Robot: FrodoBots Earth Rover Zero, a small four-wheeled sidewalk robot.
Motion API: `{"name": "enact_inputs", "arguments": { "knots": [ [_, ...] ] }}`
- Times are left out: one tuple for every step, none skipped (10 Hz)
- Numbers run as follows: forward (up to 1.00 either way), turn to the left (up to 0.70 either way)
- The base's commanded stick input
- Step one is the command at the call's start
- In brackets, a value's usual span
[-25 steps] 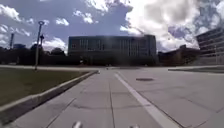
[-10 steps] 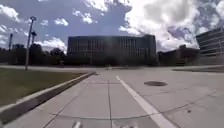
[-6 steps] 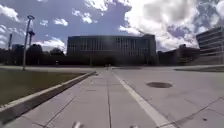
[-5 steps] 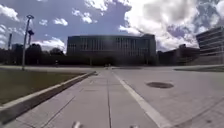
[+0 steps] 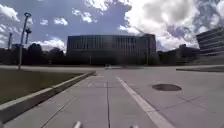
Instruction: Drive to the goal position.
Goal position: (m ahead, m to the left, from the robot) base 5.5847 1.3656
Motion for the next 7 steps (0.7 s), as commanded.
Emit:
{"name": "enact_inputs", "arguments": {
  "knots": [
    [0.7,0.0],
    [0.7,0.0],
    [0.7,0.0],
    [0.7,0.0],
    [0.7,0.0],
    [0.7,0.0],
    [0.7,0.0]
  ]
}}
